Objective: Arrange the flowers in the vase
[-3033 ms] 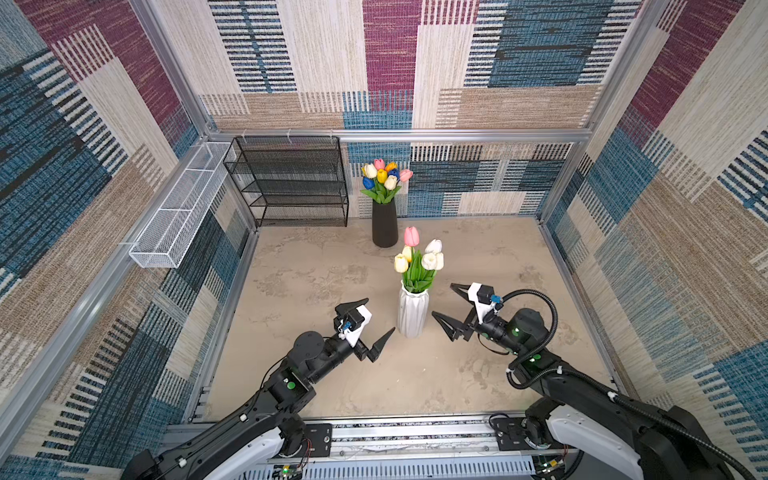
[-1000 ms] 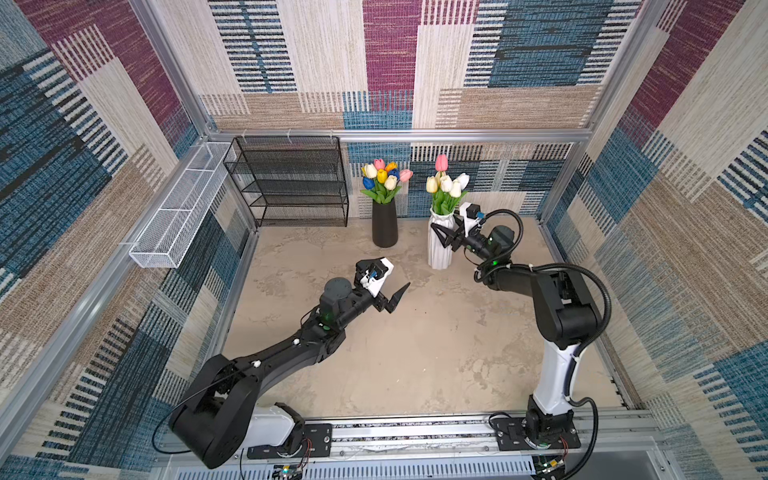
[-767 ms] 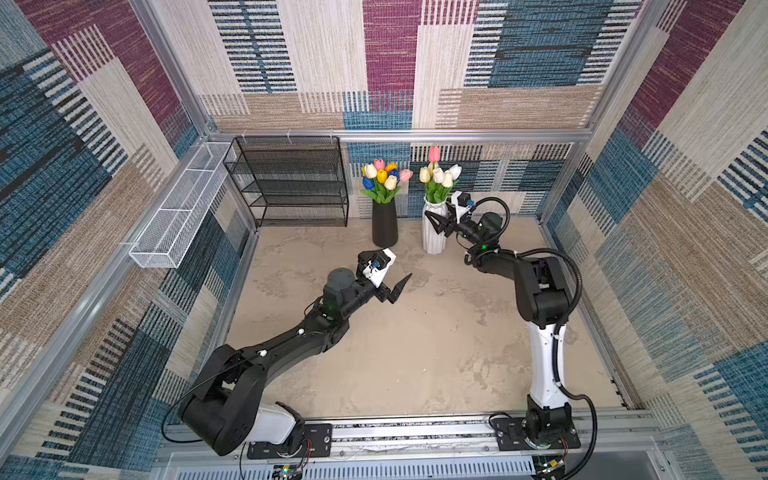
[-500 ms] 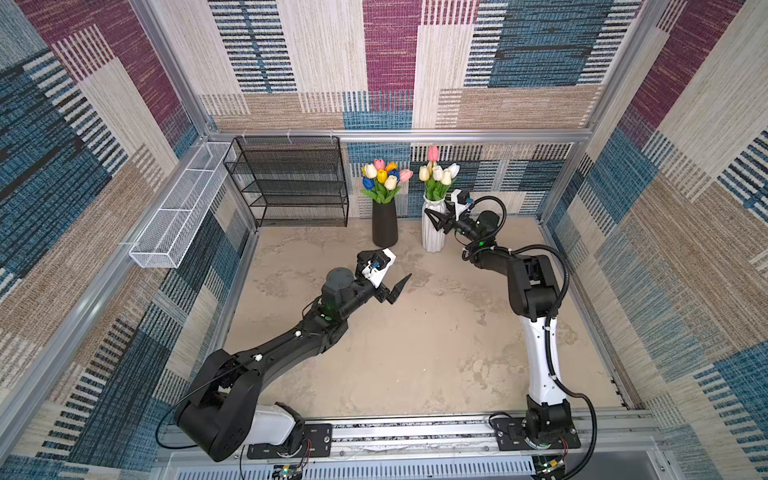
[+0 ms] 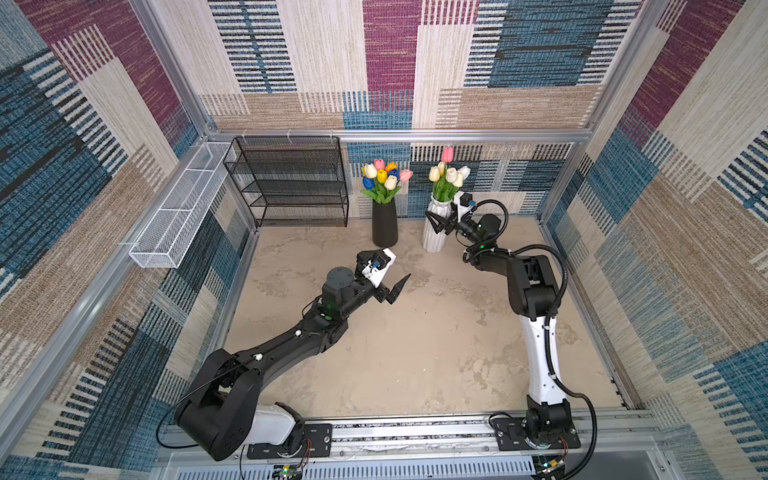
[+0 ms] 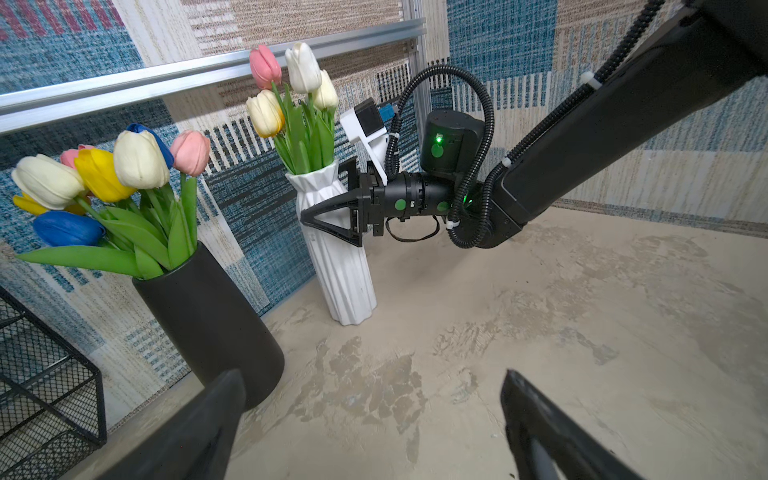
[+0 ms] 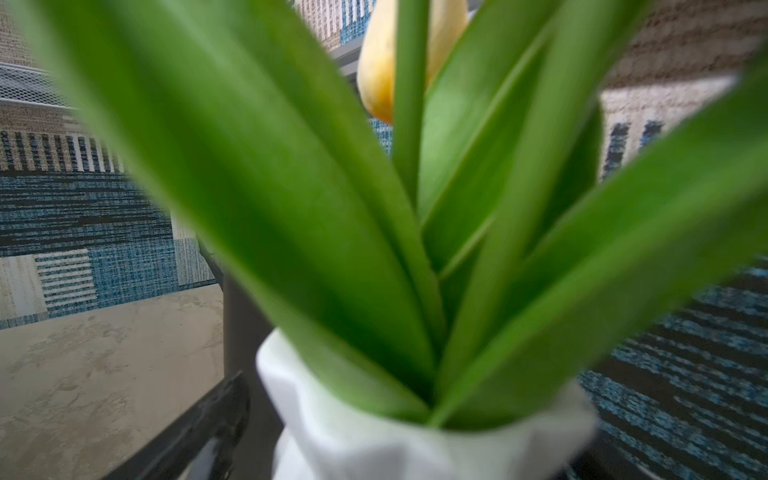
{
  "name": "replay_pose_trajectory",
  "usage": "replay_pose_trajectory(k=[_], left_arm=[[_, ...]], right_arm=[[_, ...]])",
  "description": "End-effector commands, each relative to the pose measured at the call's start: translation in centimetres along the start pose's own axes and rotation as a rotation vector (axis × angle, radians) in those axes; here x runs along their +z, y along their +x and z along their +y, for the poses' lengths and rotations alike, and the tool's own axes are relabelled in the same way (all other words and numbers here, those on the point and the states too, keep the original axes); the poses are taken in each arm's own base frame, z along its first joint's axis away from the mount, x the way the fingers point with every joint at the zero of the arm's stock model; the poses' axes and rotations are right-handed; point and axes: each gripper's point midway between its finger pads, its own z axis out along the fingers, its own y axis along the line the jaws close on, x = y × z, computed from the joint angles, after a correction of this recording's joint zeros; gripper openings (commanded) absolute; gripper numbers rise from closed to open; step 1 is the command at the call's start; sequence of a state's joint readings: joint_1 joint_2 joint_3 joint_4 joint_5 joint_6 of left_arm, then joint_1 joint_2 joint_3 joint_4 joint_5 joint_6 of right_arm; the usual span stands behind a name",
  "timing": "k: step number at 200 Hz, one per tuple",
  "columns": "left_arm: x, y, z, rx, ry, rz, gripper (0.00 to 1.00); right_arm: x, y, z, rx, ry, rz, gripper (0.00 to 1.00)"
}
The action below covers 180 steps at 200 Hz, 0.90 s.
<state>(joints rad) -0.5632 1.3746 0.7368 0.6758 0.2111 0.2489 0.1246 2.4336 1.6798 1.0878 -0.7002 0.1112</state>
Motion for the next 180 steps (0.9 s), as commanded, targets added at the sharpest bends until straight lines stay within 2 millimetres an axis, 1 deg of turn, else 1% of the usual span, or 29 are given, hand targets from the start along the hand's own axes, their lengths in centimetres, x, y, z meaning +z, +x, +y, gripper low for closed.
replay_pose_trajectory(k=[1,12,19,21,27,59,73,81,87,94,99,102,106,108,111,118,119,128,134,139,147,154,164,180], left_arm=[[-0.1,-0.7,0.7,0.016,-0.024,-0.012,0.99],[-0.2,-0.5,1.1,0.004,-0.041,-0.002,0.99],[-0.3,-0.4,1.5,-0.002,-0.052,0.001,0.99],[-0.4,-0.3,1.6,-0.004,-0.055,0.002,0.99],[-0.5,-0.2,1.9,-0.009,-0.064,0.003,0.99],[-1.9,0.3,3.0,-0.031,-0.085,0.005,0.99],[-2.9,0.8,4.3,-0.049,-0.114,0.002,0.99],[-3.6,1.0,5.5,-0.066,-0.15,0.002,0.99],[-4.3,1.6,6.5,-0.08,-0.185,0.015,0.99],[-5.2,2.2,7.9,-0.093,-0.254,0.035,0.99],[-6.1,2.9,9.2,-0.105,-0.323,0.06,0.99],[-6.6,3.3,9.9,-0.112,-0.367,0.078,0.99],[-7.4,3.7,10.8,-0.12,-0.423,0.093,0.99],[-7.9,4.5,11.1,-0.131,-0.444,0.125,0.99],[-8.4,5.1,11.5,-0.138,-0.476,0.152,0.99],[-10.1,6.3,12.8,-0.152,-0.559,0.203,0.99],[-10.3,6.5,12.9,-0.155,-0.57,0.212,0.99],[-12.4,8.2,13.9,-0.18,-0.66,0.29,0.99],[-14.0,9.5,14.6,-0.202,-0.732,0.344,0.99],[-15.4,10.5,15.1,-0.227,-0.793,0.389,0.99],[-17.6,12.1,15.6,-0.274,-0.88,0.45,0.99],[-19.0,13.3,15.6,-0.305,-0.922,0.482,0.99],[-20.3,14.6,15.2,-0.294,-0.935,0.505,0.99],[-21.9,16.4,14.8,-0.243,-0.976,0.521,0.99]], right_arm=[[-0.6,-2.2,-0.1,-0.028,0.027,-0.046,1.0],[-1.0,-2.5,-0.3,-0.024,0.045,-0.041,1.0],[-1.1,-3.1,-0.5,-0.026,0.051,-0.039,1.0],[-1.3,-2.6,-0.4,-0.015,0.054,-0.024,1.0],[-1.7,-2.5,-0.5,-0.01,0.066,-0.014,1.0],[-3.8,-3.2,0.2,-0.039,0.108,0.019,1.0],[-4.8,-3.6,0.5,-0.054,0.141,0.04,1.0],[-5.5,-4.1,0.8,-0.06,0.158,0.048,1.0],[-6.0,-4.6,1.1,-0.059,0.175,0.057,1.0],[-6.8,-5.0,1.1,-0.049,0.217,0.074,1.0],[-7.3,-5.9,1.1,-0.044,0.251,0.081,1.0],[-7.7,-6.0,1.4,-0.041,0.265,0.089,1.0],[-8.3,-6.7,1.9,-0.046,0.281,0.09,1.0],[-8.6,-6.8,2.2,-0.05,0.286,0.093,1.0],[-9.1,-7.3,2.6,-0.061,0.296,0.091,1.0],[-10.4,-7.6,3.8,-0.078,0.328,0.097,1.0],[-10.6,-7.5,3.8,-0.077,0.34,0.101,1.0],[-12.4,-8.0,4.7,-0.09,0.435,0.104,1.0],[-14.1,-7.6,4.8,-0.076,0.534,0.124,1.0],[-15.2,-7.4,5.3,-0.065,0.601,0.136,1.0],[-17.1,-7.0,6.5,-0.066,0.673,0.152,1.0],[-18.6,-6.5,7.5,-0.077,0.732,0.172,1.0],[-20.2,-5.3,8.8,-0.104,0.786,0.229,1.0],[-23.0,-3.9,9.7,-0.119,0.871,0.3,1.0]])
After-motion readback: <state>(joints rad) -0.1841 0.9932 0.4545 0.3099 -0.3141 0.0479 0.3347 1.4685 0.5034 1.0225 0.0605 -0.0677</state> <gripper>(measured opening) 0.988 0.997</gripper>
